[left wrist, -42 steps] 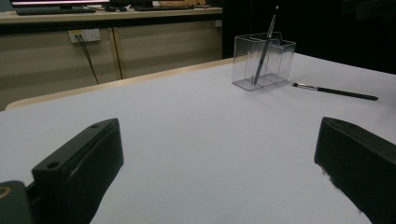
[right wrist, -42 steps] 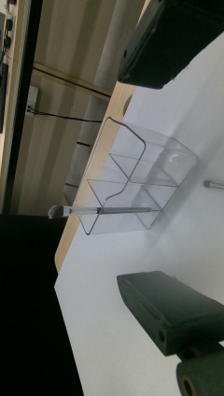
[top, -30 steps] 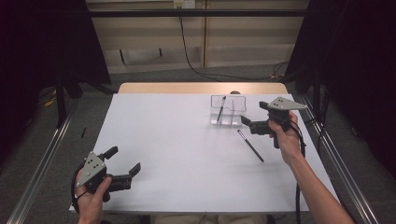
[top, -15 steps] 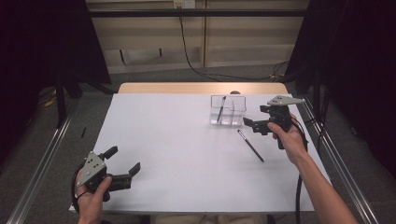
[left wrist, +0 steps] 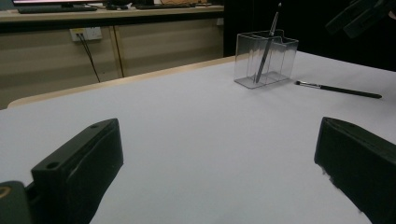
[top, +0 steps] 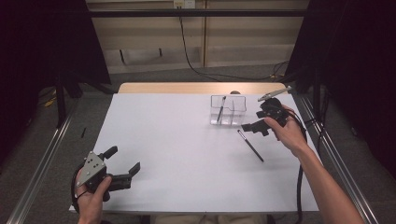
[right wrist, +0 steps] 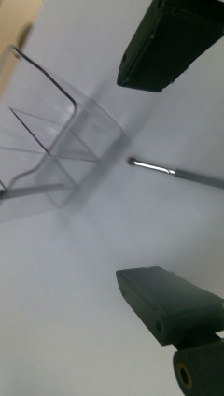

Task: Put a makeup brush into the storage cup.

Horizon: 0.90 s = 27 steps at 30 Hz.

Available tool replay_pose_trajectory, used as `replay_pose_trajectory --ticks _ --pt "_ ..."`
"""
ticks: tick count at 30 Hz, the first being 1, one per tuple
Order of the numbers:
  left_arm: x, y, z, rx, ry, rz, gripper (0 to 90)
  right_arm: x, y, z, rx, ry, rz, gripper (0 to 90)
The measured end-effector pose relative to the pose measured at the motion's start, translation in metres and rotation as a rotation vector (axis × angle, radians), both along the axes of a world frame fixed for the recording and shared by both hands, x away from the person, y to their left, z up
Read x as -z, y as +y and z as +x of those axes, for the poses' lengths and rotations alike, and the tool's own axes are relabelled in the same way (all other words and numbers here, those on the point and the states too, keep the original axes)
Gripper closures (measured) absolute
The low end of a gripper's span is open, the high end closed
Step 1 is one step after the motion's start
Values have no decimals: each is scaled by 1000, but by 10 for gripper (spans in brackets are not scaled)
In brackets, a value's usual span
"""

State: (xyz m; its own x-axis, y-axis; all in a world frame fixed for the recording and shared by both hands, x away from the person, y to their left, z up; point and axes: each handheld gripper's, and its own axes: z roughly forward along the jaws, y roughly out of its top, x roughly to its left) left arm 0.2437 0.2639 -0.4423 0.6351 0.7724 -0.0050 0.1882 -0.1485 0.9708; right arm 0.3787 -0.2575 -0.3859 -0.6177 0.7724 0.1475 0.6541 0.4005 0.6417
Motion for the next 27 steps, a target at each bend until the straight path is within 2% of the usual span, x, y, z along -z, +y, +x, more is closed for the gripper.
replay_pose_trajectory --ticks 1,4,5,7,9,15,17,23,24,27 --pt "0 0 0 0 2 -4 12 0 1 1 -4 14 -8 61" --pt "0 0 0 -1 1 -4 12 2 4 5 3 61 -72 50" --pt "0 0 0 -1 2 -4 12 3 4 6 6 92 -77 50" --pt "0 0 0 0 1 -3 12 5 4 9 6 123 -99 52" --pt "0 0 -1 0 1 -1 12 6 4 11 -15 161 -108 38" --pt "0 1 -1 -4 4 -3 12 13 5 17 -19 246 -185 92" --pt "0 0 0 0 2 -1 12 15 6 19 -12 283 -195 104" --pt "0 0 0 0 3 -2 12 19 10 21 -41 318 -220 241" --pt "0 0 0 2 1 -1 12 19 11 20 -47 309 -233 264" --pt "0 0 0 3 2 1 13 22 13 20 -49 315 -256 286"
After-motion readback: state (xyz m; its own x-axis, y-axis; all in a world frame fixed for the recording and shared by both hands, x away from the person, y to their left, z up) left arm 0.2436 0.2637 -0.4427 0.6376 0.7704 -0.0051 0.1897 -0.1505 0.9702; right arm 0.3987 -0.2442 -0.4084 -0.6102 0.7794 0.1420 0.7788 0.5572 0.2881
